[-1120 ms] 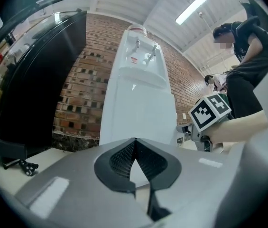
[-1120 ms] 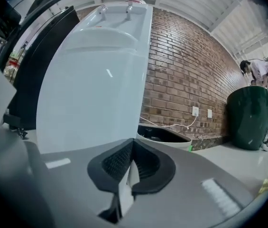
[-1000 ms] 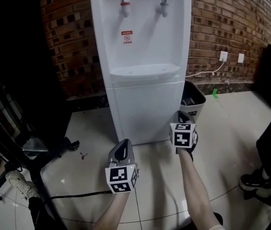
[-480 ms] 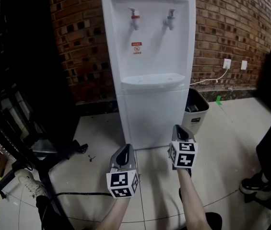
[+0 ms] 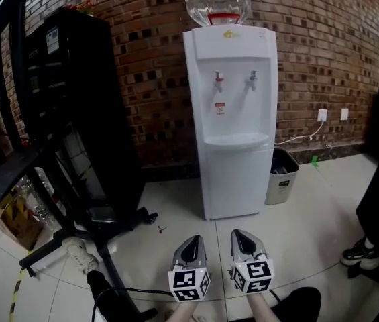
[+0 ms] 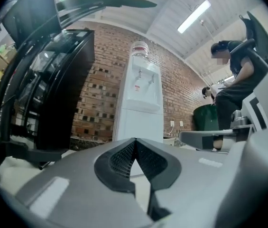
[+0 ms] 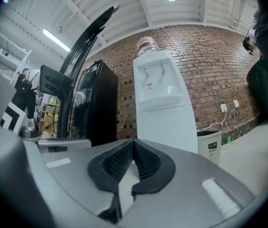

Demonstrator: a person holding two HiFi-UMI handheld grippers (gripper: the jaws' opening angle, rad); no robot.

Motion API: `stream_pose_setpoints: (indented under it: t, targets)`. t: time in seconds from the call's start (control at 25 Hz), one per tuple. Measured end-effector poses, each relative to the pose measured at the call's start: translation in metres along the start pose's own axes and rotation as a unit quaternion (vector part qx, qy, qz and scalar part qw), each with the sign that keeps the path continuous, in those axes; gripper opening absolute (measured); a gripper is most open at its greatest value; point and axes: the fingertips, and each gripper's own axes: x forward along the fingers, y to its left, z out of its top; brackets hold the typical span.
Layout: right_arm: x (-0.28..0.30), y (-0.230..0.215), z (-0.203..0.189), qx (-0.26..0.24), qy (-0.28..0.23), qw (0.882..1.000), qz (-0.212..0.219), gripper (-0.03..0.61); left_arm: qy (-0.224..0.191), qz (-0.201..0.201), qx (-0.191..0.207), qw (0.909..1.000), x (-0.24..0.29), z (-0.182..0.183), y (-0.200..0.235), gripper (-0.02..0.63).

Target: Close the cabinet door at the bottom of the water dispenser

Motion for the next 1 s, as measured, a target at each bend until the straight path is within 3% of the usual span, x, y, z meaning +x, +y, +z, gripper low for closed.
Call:
stream_pose_setpoints:
  t: [0.24, 0.48, 1.0]
  targets:
    - [-0.039, 0.042, -0.001, -0.036, 0.021, 0.998, 0.047, 0.0, 0.014, 0.019, -0.002, 0.9997, -0.049, -0.006, 0.013, 0.012]
    - [-0.046, 0.067, 0.004, -0.046, 0.02, 0.998, 0.05, 0.0, -0.006, 0.002, 0.007, 1.0, -0.056, 0.012, 0.002, 0.012]
    - [-0.056, 0.065, 0.023, -0.045, 0.004, 0.998, 0.05, 0.0, -0.012, -0.011, 0.006, 0.9999, -0.054, 0.022, -0.017, 0.012]
